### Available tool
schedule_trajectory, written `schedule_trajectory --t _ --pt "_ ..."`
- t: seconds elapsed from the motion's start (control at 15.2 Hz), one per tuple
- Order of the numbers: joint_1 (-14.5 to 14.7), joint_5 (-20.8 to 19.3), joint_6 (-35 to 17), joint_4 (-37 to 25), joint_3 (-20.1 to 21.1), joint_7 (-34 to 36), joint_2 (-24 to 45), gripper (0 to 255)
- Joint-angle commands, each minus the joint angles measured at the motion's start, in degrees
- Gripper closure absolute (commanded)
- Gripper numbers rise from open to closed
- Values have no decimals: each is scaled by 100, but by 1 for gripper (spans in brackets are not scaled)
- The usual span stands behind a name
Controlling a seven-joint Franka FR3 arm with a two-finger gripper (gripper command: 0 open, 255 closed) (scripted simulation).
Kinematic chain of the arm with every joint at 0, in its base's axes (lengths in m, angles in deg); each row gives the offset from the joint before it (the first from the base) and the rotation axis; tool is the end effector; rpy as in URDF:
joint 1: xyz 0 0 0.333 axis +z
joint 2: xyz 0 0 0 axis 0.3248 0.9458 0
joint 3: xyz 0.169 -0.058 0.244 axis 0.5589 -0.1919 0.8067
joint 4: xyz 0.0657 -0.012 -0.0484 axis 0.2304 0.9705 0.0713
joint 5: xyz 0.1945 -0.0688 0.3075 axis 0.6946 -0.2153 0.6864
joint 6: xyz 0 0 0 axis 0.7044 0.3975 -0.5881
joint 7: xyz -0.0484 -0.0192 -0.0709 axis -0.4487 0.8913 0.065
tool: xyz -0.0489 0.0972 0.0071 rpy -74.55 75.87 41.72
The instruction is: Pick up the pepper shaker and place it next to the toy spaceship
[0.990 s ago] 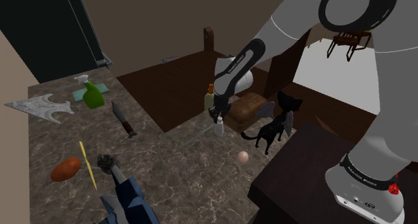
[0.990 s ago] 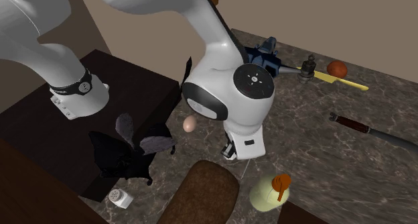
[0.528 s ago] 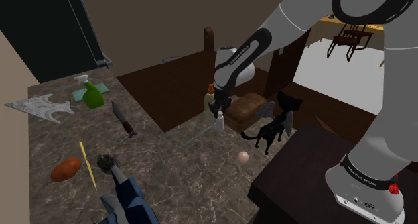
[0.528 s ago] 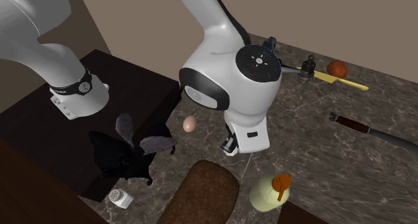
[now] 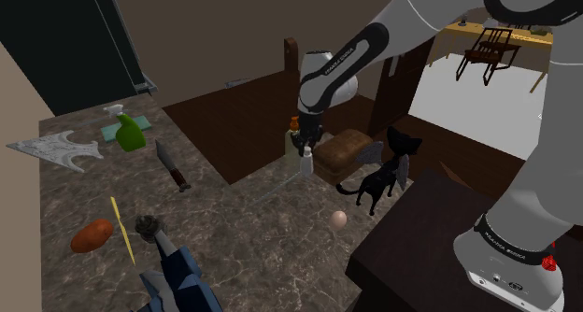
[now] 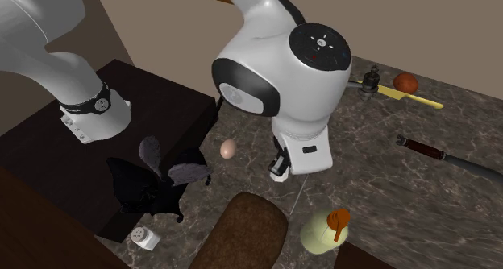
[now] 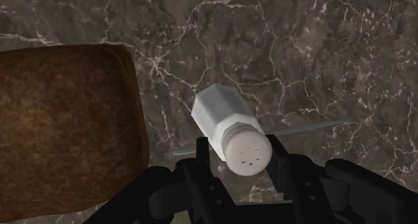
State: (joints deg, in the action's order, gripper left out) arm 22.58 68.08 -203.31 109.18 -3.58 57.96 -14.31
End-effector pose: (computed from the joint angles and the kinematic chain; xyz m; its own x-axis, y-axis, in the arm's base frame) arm 0.5603 0.0684 0.2411 0.9896 -0.1383 -0.0398 -0.1418 -0.9839 -0.1088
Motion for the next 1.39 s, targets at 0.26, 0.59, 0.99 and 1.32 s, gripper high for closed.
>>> schedule_trajectory --t 0.26,0.59,0.99,1.32 --pt "1 -30 389 -37 -12 58 -352 255" --pt "-1 -54 715 -105 -19 102 -611 255" --pt "147 -65 814 96 67 357 -939 255" --pt "526 -53 573 630 322 964 -1303 255"
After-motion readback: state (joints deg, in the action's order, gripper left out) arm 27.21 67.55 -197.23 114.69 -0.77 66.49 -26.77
